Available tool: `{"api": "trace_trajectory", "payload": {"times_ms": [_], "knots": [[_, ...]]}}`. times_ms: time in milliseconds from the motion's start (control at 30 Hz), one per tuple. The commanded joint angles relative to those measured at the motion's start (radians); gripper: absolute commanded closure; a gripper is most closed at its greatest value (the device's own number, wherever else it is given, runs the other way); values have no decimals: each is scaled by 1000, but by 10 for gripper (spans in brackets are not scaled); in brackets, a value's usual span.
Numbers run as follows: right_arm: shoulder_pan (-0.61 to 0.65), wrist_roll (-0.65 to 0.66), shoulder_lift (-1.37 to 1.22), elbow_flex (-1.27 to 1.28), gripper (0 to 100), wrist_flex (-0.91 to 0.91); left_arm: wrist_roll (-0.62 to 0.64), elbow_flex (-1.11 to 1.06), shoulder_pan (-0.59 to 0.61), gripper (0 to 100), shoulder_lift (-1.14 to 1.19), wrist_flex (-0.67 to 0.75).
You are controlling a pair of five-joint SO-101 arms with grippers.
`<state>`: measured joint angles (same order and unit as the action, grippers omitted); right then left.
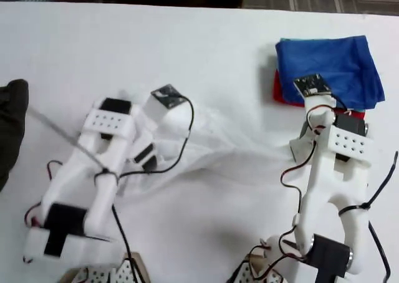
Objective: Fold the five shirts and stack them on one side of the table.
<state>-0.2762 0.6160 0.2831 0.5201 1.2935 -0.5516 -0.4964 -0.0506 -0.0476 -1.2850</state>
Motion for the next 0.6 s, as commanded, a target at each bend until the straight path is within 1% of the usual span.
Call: {"api": "trace_trajectory", "payload": {"times_ms": [0, 167, 333, 400, 500, 567], "knots": [[-12, 6, 5, -12, 979, -5, 5, 8, 3, 786, 91, 48], [-10, 6, 5, -12, 979, -5, 5, 10, 3, 786, 178, 95], [-8, 6, 5, -12, 979, -5, 6, 2, 2, 791, 193, 87], [-8, 6, 5, -12, 979, -8, 5, 2, 2, 849, 193, 64], [-8, 6, 5, -12, 979, -10, 5, 4, 2, 984, 192, 43], [-8, 6, 5, -12, 979, -12, 5, 2, 2, 967, 192, 23]]}}
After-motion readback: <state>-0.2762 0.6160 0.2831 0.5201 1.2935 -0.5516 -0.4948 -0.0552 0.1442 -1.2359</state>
